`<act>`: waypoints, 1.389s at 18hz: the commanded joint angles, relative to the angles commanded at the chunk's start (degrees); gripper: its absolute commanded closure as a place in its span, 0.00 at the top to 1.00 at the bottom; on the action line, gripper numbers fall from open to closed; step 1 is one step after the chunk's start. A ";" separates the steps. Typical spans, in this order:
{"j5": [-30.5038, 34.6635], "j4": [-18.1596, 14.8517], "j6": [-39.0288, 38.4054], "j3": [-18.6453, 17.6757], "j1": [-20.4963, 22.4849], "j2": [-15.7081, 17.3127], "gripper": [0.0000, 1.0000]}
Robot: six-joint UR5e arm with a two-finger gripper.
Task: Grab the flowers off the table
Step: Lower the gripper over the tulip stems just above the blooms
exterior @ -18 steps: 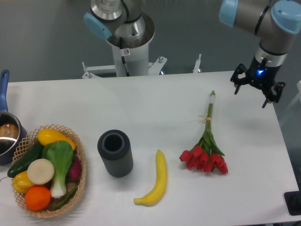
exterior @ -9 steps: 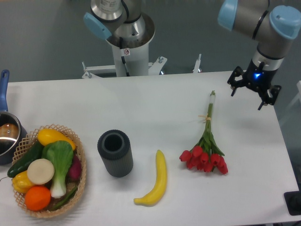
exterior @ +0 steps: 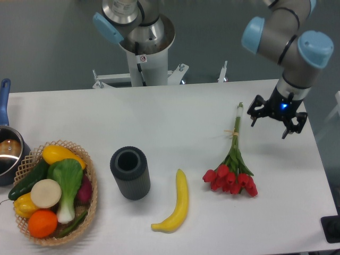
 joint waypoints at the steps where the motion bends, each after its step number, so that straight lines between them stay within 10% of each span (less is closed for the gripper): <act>1: -0.36 0.26 -1.31 0.18 -0.09 -0.61 1.00; 25: -0.27 5.10 -5.28 -5.44 -4.66 -3.43 1.00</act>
